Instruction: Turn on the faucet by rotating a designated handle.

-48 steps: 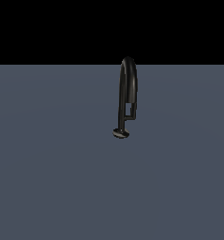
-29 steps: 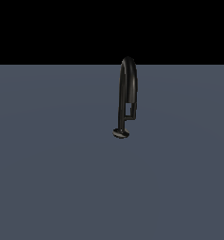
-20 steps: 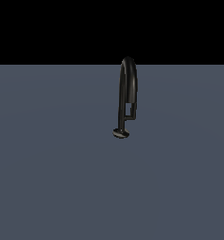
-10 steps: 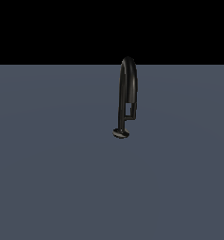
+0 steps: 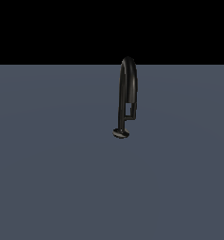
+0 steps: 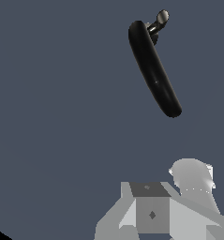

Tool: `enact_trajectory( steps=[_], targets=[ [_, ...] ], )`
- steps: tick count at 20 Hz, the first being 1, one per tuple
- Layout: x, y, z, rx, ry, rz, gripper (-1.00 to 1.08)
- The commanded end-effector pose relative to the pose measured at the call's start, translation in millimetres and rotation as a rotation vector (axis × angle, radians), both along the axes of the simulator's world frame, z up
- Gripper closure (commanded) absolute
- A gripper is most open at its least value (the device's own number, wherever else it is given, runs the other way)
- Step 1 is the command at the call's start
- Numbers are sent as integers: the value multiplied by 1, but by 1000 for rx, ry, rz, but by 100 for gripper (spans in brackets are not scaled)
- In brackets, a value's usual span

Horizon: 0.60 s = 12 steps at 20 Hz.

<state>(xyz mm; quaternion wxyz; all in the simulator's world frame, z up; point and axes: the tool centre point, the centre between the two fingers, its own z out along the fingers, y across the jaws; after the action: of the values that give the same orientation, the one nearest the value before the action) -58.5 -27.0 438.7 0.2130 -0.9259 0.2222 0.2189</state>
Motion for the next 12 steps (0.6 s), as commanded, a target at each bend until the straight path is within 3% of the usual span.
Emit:
enact_trajectory(
  steps=[1, 12],
  targets=[
    [13, -4, -9, 34, 36, -33, 108],
    [66, -23, -57, 187, 201, -184, 108]
  ],
)
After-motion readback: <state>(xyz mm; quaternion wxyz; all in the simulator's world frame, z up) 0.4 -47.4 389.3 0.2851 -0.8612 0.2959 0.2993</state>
